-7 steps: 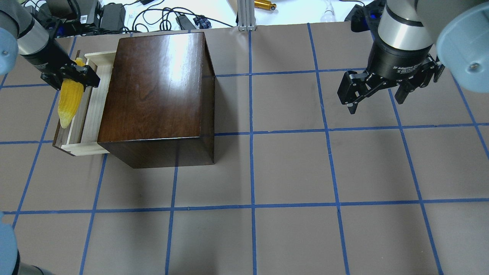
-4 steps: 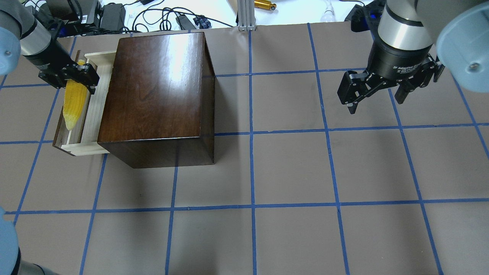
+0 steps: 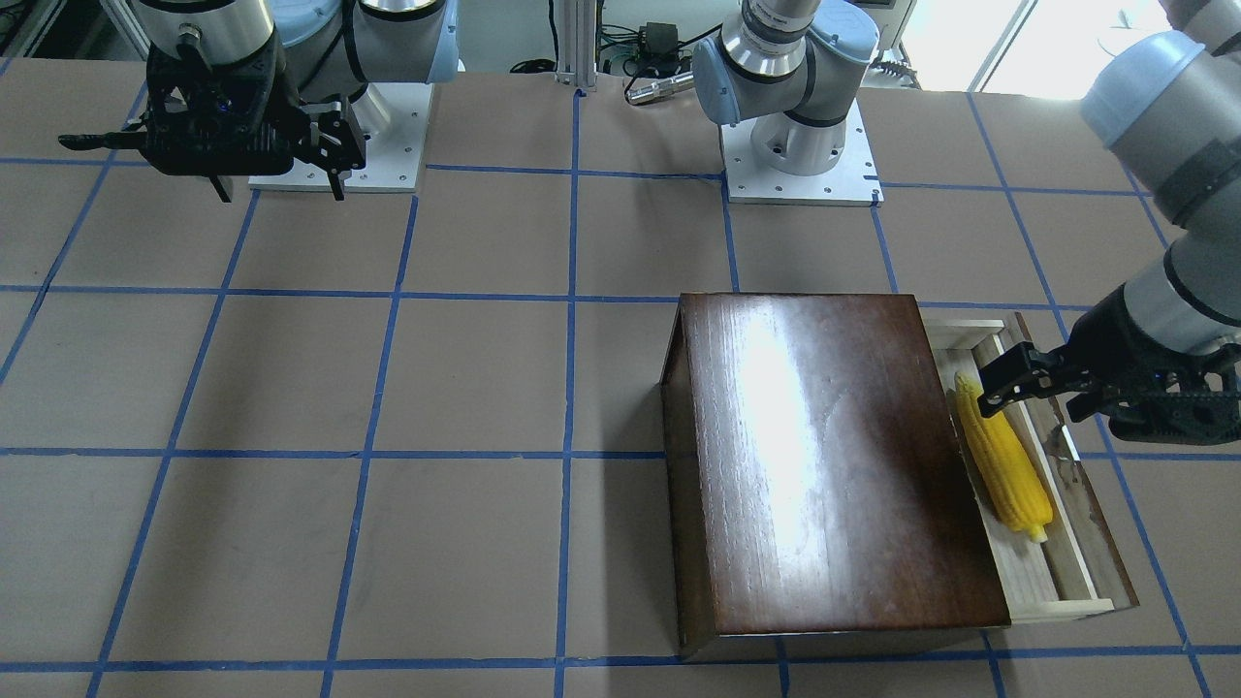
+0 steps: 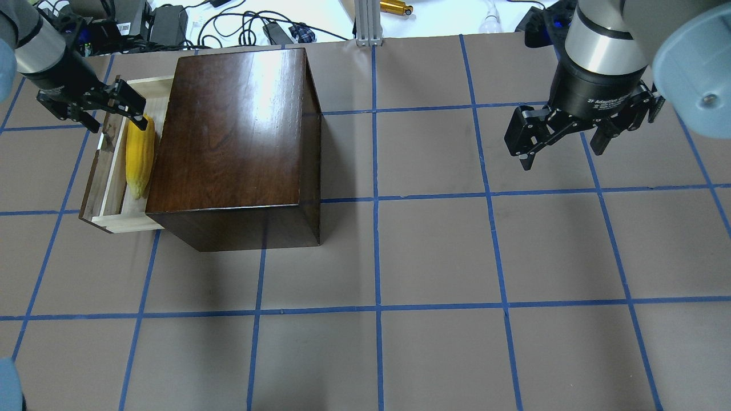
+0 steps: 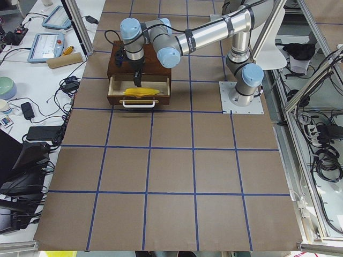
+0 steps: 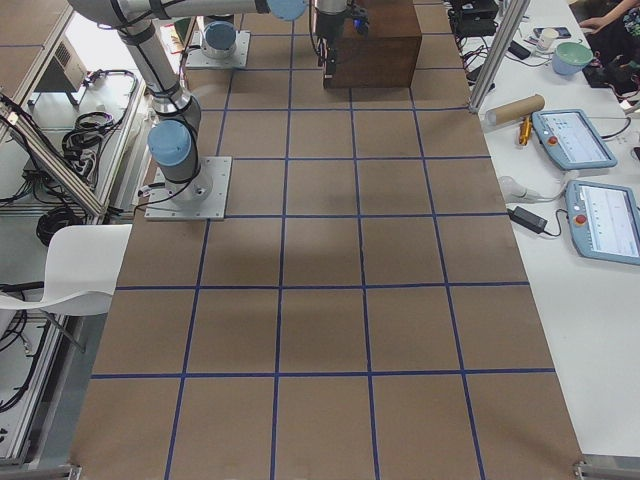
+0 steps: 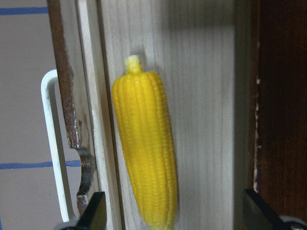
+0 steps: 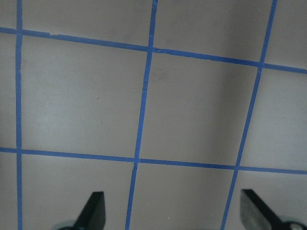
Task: Open drawer and put corn inside
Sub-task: 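Lower the corn into the drawer and open the left gripper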
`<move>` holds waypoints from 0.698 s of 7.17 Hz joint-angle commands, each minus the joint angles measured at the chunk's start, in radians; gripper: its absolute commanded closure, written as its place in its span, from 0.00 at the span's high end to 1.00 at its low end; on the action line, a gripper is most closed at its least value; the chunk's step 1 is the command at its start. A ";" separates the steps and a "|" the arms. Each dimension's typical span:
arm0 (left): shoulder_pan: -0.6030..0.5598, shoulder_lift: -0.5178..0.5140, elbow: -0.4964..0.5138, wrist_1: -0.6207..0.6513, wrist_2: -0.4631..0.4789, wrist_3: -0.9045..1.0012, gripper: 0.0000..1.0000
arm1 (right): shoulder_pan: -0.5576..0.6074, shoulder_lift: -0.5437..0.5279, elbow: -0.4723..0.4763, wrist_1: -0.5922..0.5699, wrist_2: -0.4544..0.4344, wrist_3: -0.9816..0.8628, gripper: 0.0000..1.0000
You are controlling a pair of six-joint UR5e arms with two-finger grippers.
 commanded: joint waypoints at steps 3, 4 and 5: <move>-0.008 0.219 -0.008 -0.134 0.006 -0.007 1.00 | 0.000 0.000 0.000 0.000 0.000 0.000 1.00; -0.029 0.244 -0.008 -0.133 0.006 -0.018 1.00 | 0.000 0.000 0.000 0.000 0.000 0.000 1.00; -0.068 0.239 -0.007 -0.136 0.015 -0.034 1.00 | 0.000 0.000 0.000 0.000 0.000 0.001 1.00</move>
